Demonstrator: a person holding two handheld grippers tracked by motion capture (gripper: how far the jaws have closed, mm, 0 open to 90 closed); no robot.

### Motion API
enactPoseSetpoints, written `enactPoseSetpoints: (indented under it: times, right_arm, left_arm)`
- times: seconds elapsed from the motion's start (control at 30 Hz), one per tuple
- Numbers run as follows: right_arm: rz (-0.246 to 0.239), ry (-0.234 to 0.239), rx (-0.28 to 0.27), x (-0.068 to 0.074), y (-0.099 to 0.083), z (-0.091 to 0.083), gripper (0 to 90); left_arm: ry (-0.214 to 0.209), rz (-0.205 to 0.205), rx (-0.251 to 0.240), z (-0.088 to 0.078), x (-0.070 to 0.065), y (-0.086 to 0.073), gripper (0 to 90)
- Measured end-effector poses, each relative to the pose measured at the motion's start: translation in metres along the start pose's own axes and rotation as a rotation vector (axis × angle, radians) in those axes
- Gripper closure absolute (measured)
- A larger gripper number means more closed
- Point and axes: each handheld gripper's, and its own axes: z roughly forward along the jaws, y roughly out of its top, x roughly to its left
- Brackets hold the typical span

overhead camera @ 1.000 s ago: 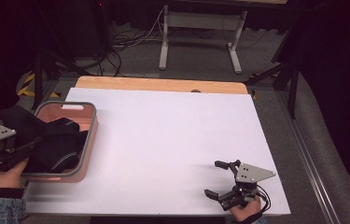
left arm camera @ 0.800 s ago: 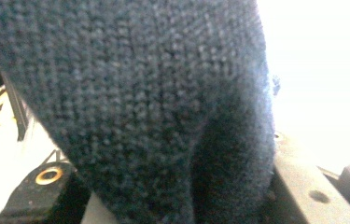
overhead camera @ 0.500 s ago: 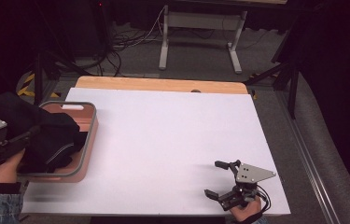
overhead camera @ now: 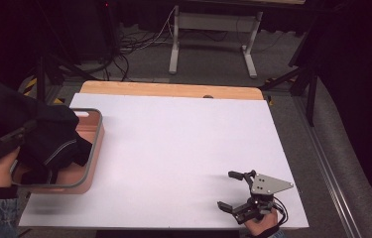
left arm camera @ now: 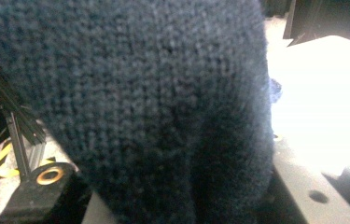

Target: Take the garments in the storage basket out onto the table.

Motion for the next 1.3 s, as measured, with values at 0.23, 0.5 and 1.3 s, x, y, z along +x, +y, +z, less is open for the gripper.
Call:
enactPoseSetpoints:
  times: [0.23,0.5,1.3]
  right_arm:
    - [-0.001,-0.001,0.0,0.0,0.0,0.0,0.4]
    - [-0.001,-0.001,-0.003,0.0,0.0,0.0,0.4]
    - [0.006,-0.002,-0.005,0.001,-0.001,-0.003,0.4]
  left_arm:
    - [-0.01,0.013,-0.03,-0.005,-0.004,0.014,68.9]
    - [-0.031,0.02,-0.072,-0.007,-0.012,0.03,68.9]
    - [-0.193,0.093,-0.157,0.001,-0.061,0.088,69.0]
